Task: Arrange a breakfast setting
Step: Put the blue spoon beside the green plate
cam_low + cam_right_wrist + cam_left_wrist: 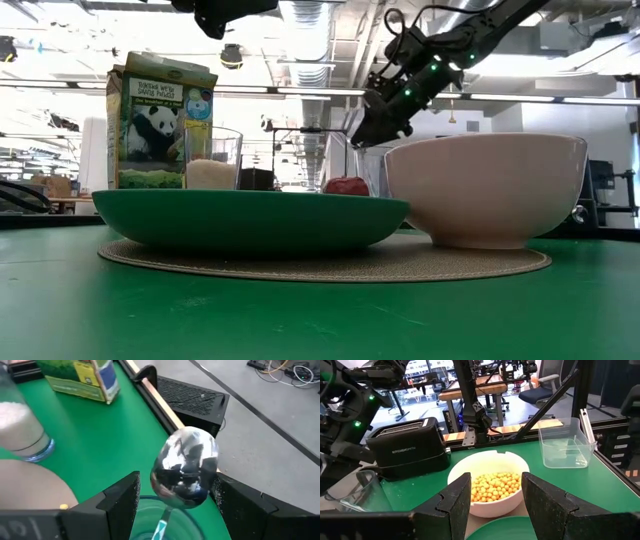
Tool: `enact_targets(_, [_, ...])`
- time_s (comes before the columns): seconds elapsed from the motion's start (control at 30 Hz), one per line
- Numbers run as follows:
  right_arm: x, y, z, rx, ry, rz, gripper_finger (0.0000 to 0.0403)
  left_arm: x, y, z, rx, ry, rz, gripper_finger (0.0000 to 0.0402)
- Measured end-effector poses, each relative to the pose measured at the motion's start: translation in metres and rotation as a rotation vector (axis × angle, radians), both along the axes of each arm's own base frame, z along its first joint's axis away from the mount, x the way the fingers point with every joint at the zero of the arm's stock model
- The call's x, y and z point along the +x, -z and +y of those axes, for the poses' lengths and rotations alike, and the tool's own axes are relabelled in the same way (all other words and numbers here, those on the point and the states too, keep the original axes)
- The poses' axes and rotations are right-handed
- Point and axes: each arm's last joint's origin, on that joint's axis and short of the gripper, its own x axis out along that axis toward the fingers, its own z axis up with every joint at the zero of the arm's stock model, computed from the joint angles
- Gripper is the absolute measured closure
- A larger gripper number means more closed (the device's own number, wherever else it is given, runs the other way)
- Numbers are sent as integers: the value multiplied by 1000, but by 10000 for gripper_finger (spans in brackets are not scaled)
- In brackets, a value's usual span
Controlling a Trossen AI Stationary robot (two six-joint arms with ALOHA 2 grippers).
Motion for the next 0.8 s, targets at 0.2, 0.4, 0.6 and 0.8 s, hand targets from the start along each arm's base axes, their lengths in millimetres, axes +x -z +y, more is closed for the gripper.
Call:
enact_targets(0.2, [6, 0, 9, 0, -29, -3, 128, 0, 0, 0, -1, 0, 0, 239])
enact_targets(0.4, [12, -1, 17, -14, -43, -7, 128, 0, 0, 0, -5, -1, 0, 239])
enact_targets(0.6, [18, -1, 28, 3, -115, -11, 128, 0, 0, 0, -5, -1, 0, 239])
enact_targets(0.8, [22, 0, 37, -9, -154, 5, 128, 0, 0, 0, -5, -1, 0, 239])
